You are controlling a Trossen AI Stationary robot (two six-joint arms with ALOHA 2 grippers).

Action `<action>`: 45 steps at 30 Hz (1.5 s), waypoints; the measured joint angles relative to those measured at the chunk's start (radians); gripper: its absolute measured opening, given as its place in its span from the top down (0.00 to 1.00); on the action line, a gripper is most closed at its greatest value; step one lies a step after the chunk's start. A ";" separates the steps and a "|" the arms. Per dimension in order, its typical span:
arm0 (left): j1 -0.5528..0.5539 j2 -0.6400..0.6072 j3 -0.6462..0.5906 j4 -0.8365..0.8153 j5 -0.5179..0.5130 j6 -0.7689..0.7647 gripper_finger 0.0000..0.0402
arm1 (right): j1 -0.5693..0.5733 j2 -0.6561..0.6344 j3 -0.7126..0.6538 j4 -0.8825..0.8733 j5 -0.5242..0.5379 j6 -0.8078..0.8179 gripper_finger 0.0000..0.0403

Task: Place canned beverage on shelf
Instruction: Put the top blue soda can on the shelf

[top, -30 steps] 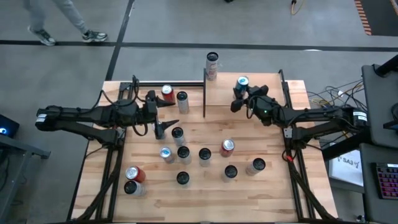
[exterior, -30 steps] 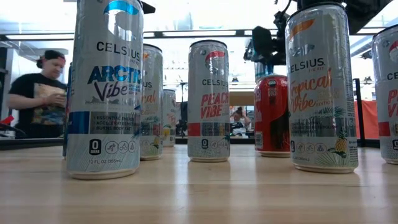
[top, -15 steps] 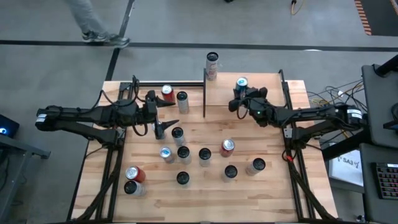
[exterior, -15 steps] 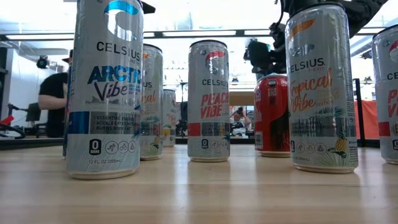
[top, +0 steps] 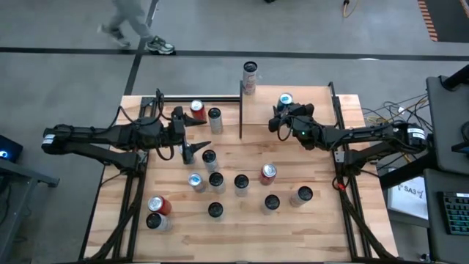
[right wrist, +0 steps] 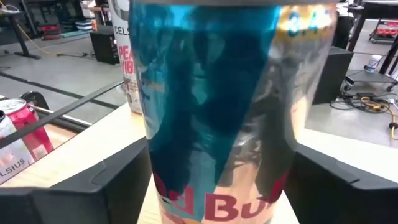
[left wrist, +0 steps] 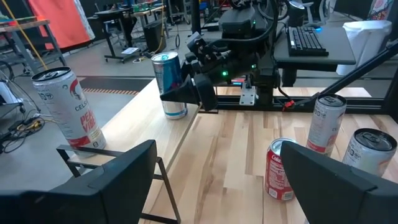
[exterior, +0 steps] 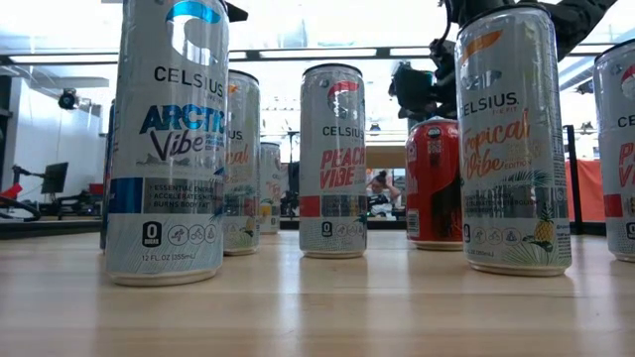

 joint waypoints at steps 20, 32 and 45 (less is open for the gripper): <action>0.000 0.000 0.000 -0.026 0.014 -0.011 0.19 | 0.050 -0.163 0.266 -0.248 -0.063 -0.162 0.20; 0.001 -0.001 -0.072 0.066 0.069 0.147 0.19 | 0.060 0.044 0.790 -1.040 -0.188 0.096 0.33; 0.002 -0.007 -0.106 0.058 0.069 0.227 0.19 | 0.051 0.271 1.209 -1.807 -0.240 0.571 0.90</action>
